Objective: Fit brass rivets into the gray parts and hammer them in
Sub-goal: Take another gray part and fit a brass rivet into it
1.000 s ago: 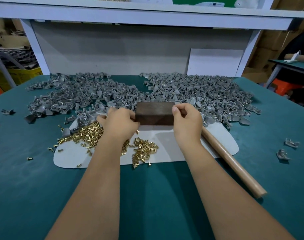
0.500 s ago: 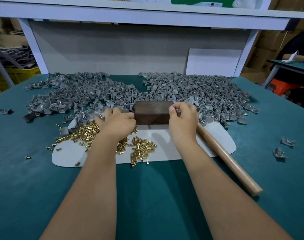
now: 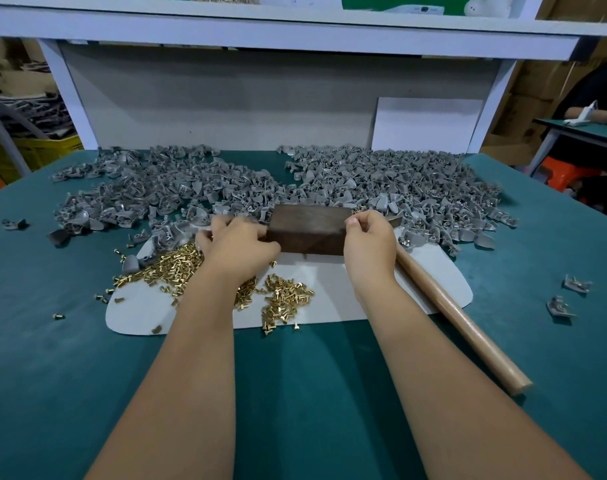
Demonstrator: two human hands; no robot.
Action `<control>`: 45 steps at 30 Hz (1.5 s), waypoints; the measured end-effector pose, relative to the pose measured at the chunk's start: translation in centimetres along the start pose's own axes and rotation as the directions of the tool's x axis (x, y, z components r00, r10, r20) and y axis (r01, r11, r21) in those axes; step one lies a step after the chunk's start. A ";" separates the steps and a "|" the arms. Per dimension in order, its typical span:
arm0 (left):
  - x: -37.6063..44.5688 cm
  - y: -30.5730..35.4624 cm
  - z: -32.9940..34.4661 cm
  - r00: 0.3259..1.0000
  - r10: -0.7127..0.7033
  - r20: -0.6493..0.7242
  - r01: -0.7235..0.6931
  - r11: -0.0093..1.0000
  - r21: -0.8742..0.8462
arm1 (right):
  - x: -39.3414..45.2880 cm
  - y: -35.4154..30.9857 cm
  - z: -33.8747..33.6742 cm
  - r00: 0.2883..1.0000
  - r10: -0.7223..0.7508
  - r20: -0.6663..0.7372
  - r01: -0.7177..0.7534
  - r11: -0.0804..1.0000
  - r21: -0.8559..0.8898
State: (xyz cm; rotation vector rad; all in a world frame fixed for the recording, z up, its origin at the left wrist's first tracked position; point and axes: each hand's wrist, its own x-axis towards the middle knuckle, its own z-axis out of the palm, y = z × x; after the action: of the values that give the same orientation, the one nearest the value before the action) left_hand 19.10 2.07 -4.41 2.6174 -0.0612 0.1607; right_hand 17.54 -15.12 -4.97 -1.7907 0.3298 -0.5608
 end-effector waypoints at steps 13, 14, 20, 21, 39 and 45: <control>0.5 -2.1 -1.3 0.928 -0.257 -0.270 0.224 0.963 -0.147 | 0.4 0.0 -0.8 0.999 -0.024 -0.048 0.019 0.995 -0.094; 0.6 -2.2 -1.4 0.912 -0.276 -0.303 0.245 0.960 -0.138 | 0.4 0.1 -0.8 0.999 -0.027 -0.044 0.023 0.995 -0.097; 1.4 -0.3 0.4 0.973 -0.042 -0.225 0.009 0.989 -0.145 | 0.5 0.3 -0.6 0.998 -0.061 -0.029 0.057 0.991 -0.125; 1.4 -0.1 0.7 0.985 -0.018 -0.173 0.005 0.997 -0.079 | 0.5 0.4 -0.6 0.998 -0.063 -0.028 0.059 0.990 -0.128; -0.2 3.7 -0.3 0.914 0.007 -0.406 -0.232 0.828 -0.510 | 0.1 -0.3 -0.7 0.974 -0.205 -0.096 0.180 0.958 -0.222; -0.9 5.5 2.5 0.919 0.230 -0.319 -0.358 0.824 -0.438 | -0.2 -0.6 -0.7 0.977 -0.208 -0.051 0.201 0.972 -0.123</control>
State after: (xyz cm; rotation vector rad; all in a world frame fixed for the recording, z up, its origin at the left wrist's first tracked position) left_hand 18.08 -3.95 -3.92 2.0430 -0.3746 0.5192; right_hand 16.91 -15.45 -4.33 -1.9367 0.2261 -0.7587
